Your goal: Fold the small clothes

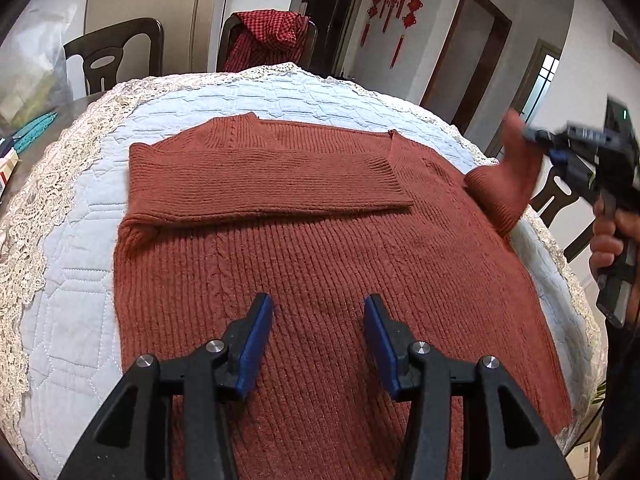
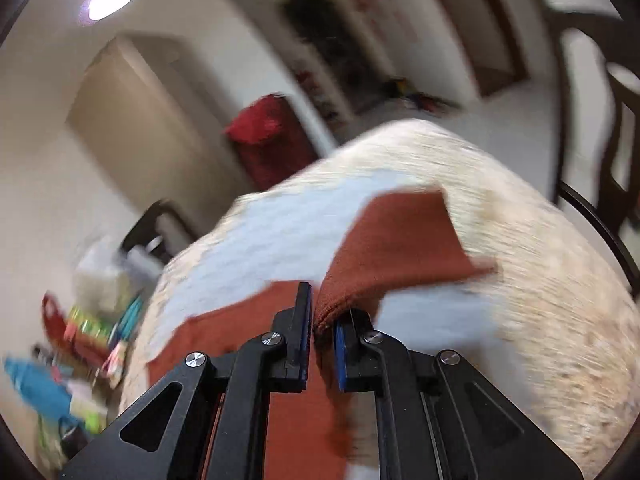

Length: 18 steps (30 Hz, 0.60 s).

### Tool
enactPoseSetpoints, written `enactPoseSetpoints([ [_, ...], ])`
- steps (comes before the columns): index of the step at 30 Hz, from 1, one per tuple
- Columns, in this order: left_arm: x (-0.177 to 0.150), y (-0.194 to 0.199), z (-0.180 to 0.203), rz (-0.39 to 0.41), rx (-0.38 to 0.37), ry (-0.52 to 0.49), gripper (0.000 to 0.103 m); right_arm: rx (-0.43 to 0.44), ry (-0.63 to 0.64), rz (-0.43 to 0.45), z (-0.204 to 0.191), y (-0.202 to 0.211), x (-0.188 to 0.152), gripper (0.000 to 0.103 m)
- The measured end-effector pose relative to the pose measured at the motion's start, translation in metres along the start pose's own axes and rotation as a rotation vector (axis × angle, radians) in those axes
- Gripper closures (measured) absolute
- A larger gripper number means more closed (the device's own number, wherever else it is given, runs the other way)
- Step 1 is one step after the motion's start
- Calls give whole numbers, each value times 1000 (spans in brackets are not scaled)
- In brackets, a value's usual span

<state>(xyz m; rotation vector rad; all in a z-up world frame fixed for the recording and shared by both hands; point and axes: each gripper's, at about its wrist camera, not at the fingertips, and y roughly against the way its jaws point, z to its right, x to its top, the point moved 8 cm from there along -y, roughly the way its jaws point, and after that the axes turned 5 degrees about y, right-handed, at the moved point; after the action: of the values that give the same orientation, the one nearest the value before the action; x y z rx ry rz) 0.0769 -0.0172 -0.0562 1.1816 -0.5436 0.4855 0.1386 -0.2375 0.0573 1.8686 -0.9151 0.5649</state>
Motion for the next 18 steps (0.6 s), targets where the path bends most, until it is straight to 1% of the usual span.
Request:
enactPoseSetpoints([
  [2, 0, 0, 0, 0, 1, 1, 52, 65, 63, -21, -34, -7, -3, 93],
  [3, 1, 1, 0, -1, 2, 2, 52, 105, 106, -47, -54, -13, -8, 93],
  [4, 1, 2, 0, -2, 1, 2, 52, 160, 165, -98, -79, -25, -18, 92],
  [5, 2, 3, 0, -4, 0, 4, 52, 190, 198, -138, -92, -32, -26, 91],
  [6, 3, 7, -1, -4, -1, 8, 52, 218, 232, -186, -104, -40, -37, 87],
  [7, 5, 10, -3, 0, -3, 13, 52, 245, 269, -235, -116, -47, -53, 86],
  [9, 11, 20, -7, 14, -7, 27, 52, 282, 315, -269, -127, -47, -71, 84],
  [11, 20, 29, -11, 31, -10, 38, 52, 310, 329, -282, -126, -44, -81, 80],
  [13, 31, 35, -11, 43, -22, 39, 52, 312, 318, -288, -114, -38, -85, 79],
  [16, 51, 29, -5, 42, -44, 39, 52, 254, 262, -277, -85, -31, -80, 79],
  [18, 66, 16, 3, 48, -36, 12, 52, 207, 216, -270, -63, -29, -77, 79],
])
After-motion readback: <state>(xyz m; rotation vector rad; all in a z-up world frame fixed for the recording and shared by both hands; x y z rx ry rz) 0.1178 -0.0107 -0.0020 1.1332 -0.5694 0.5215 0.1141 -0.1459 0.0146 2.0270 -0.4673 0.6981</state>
